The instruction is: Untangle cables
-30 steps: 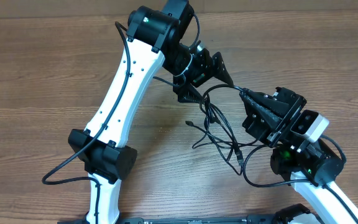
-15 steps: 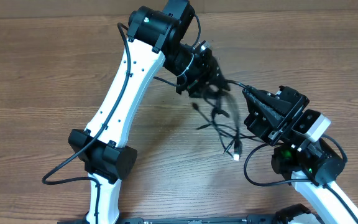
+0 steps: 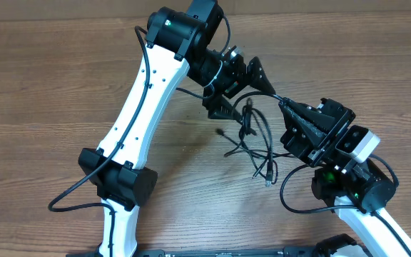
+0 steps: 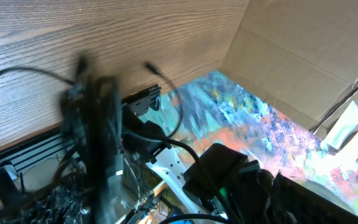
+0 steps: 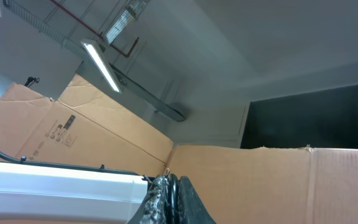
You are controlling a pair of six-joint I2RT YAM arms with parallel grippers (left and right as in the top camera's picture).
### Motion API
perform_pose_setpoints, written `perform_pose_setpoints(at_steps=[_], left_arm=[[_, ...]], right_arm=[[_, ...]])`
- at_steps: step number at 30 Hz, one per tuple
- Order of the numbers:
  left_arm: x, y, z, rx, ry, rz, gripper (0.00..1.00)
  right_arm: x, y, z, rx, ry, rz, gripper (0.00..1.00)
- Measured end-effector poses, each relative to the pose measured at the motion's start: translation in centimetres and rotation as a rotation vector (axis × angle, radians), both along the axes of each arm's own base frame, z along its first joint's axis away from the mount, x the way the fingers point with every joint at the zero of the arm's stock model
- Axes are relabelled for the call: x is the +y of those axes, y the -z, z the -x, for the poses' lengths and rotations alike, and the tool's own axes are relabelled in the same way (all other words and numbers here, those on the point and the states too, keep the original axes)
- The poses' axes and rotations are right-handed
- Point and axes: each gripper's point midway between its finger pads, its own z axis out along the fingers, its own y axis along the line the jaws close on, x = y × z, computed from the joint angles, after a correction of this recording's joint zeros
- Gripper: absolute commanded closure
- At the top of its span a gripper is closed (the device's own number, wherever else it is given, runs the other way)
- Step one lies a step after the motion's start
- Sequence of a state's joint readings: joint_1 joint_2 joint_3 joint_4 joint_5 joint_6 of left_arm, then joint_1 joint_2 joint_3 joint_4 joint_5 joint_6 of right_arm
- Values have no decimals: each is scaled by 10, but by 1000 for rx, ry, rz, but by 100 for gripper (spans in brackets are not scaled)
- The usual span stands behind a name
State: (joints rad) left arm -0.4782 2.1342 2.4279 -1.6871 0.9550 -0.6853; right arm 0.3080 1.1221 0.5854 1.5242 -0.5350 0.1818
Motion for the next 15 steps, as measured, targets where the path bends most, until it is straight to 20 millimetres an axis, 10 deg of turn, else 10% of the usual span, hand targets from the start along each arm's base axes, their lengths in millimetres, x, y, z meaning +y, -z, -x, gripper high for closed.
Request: perform_pose_setpoints(at_steps=[3,6,8,13,15], left_arm=[[-1,-1,0,3,2,6,12],[-2,-3,1,9,5,20,50],[-2,-4,2,14,4,23,57],[-3,-5,2,12,9,30,0],[-3,-5,3,13,11,33,0]], right_arm=[[0,0,0,0,0,0,96],[0,0,0,-1,0,-1,96],[0,0,0,-2,0,-1,96],[0,0,1,-4,0,-1,96],[0,-1,1,-4,0,-2,96]])
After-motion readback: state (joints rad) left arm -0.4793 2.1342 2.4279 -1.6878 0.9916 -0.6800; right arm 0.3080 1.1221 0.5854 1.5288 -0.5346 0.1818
